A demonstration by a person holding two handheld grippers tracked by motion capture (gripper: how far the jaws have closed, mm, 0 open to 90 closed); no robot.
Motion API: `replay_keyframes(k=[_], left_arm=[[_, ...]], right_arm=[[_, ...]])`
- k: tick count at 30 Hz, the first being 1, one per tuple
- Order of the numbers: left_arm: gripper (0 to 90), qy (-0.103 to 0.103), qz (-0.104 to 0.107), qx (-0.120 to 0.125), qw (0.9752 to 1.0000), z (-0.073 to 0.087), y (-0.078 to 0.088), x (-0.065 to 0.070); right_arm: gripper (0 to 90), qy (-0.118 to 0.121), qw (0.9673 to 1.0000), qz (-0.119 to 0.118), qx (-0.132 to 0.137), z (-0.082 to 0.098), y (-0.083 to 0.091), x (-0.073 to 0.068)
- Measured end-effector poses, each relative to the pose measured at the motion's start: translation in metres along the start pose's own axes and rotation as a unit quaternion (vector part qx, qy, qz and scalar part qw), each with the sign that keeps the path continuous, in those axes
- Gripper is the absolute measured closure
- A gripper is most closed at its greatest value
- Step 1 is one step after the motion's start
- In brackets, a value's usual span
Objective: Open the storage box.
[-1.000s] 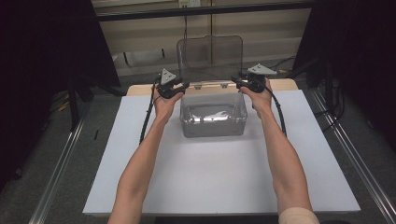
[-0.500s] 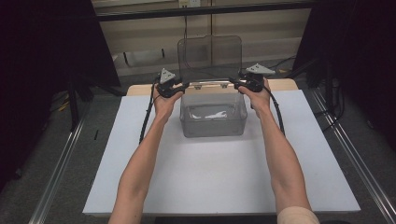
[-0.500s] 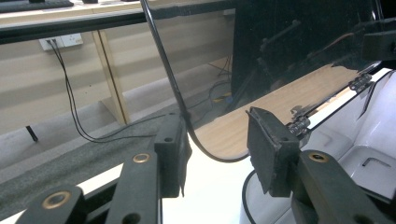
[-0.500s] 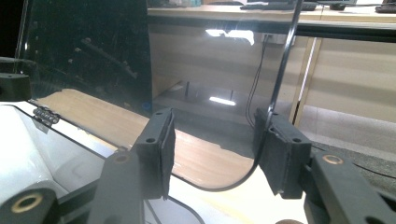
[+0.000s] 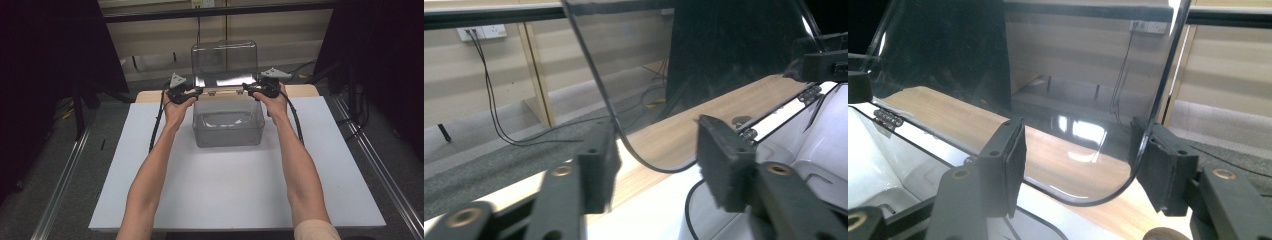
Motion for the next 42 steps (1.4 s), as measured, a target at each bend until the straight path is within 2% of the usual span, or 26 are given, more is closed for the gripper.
replay_keyframes(k=[4, 5, 7, 9, 10, 15, 18, 20, 22, 23, 24, 25, 27, 32, 36, 37, 39, 40, 42], left_arm=[[46.0, 0.033, 0.002, 0.003, 0.9994, 0.003, -0.002, -0.003], [45.1, 0.032, 0.003, 0.003, 0.9995, 0.003, -0.001, -0.003], [44.0, 0.014, -0.001, 0.002, 0.9999, 0.001, -0.001, -0.003], [44.0, 0.001, -0.001, 0.0, 1.0, 0.0, -0.001, -0.002], [43.3, 0.003, 0.0, 0.0, 1.0, 0.0, -0.001, -0.002], [41.7, 0.023, 0.005, 0.003, 0.9997, 0.001, -0.002, -0.002], [40.7, 0.022, 0.005, 0.004, 0.9997, 0.001, -0.003, -0.001], [40.1, 0.023, 0.005, 0.005, 0.9997, 0.002, -0.003, -0.001], [40.3, 0.023, 0.009, 0.006, 0.9997, 0.002, -0.003, 0.0], [40.3, 0.019, 0.007, 0.007, 0.9998, 0.001, -0.003, 0.0], [40.2, 0.019, 0.005, 0.008, 0.9998, 0.001, -0.003, 0.0], [39.1, 0.02, 0.004, 0.005, 0.9998, 0.002, -0.004, 0.001], [37.5, 0.029, 0.004, 0.004, 0.9995, 0.003, -0.003, 0.0], [32.9, 0.031, -0.001, 0.005, 0.9995, 0.003, -0.002, -0.001], [25.8, 0.038, -0.005, 0.001, 0.9993, 0.003, 0.0, 0.0], [24.5, 0.04, -0.005, -0.005, 0.9992, 0.003, 0.001, 0.0], [17.2, 0.027, -0.009, -0.022, 0.9993, 0.005, 0.004, 0.0], [16.1, 0.024, -0.013, -0.018, 0.9995, 0.005, 0.006, -0.001], [15.1, 0.034, -0.016, -0.009, 0.9993, 0.005, 0.012, -0.001]], right_arm=[[38.5, -0.016, 0.9999, -0.003, 0.001, 0.003, -0.001, 0.001], [38.1, -0.018, 0.9998, -0.004, 0.0, 0.003, -0.002, 0.002], [36.5, -0.028, 0.9996, -0.003, -0.001, 0.004, -0.002, 0.003], [35.3, -0.048, 0.9989, -0.004, -0.004, 0.006, -0.002, 0.005], [35.3, -0.058, 0.9983, -0.005, -0.002, 0.006, -0.003, 0.005], [36.2, -0.065, 0.9979, -0.003, 0.0, 0.007, -0.004, 0.006], [35.4, -0.076, 0.9971, -0.002, -0.001, 0.008, -0.005, 0.006], [32.9, -0.074, 0.9972, 0.006, -0.002, 0.009, -0.005, 0.007], [34.0, -0.055, 0.9984, 0.014, -0.003, 0.008, -0.005, 0.006], [38.7, -0.05, 0.9986, 0.016, -0.007, 0.008, -0.005, 0.006], [42.8, -0.054, 0.9985, 0.002, -0.008, 0.009, -0.005, 0.004], [41.8, -0.053, 0.9986, 0.001, -0.001, 0.008, -0.007, 0.002], [37.5, -0.037, 0.9991, 0.015, -0.01, 0.01, -0.008, 0.001], [26.7, -0.042, 0.9988, 0.026, -0.009, 0.011, -0.004, 0.005], [25.4, -0.043, 0.9986, 0.03, -0.008, 0.008, 0.001, 0.005], [23.9, -0.042, 0.9987, 0.03, -0.005, 0.007, 0.002, 0.005], [19.3, -0.044, 0.9986, 0.028, 0.001, 0.006, 0.005, 0.002], [19.0, -0.041, 0.9988, 0.028, 0.0, 0.006, 0.007, 0.001], [17.4, -0.04, 0.9988, 0.029, 0.007, 0.006, 0.013, -0.002]])
Point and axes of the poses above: each handheld gripper's, and its own axes: y roughly backward along the jaws, z roughly out of its underside, x roughly to its right, the point moved 6 cm from there along -y, roughly forward along the jaws, and after that the axes turned 6 degrees about -z, right-handed, at the moved point
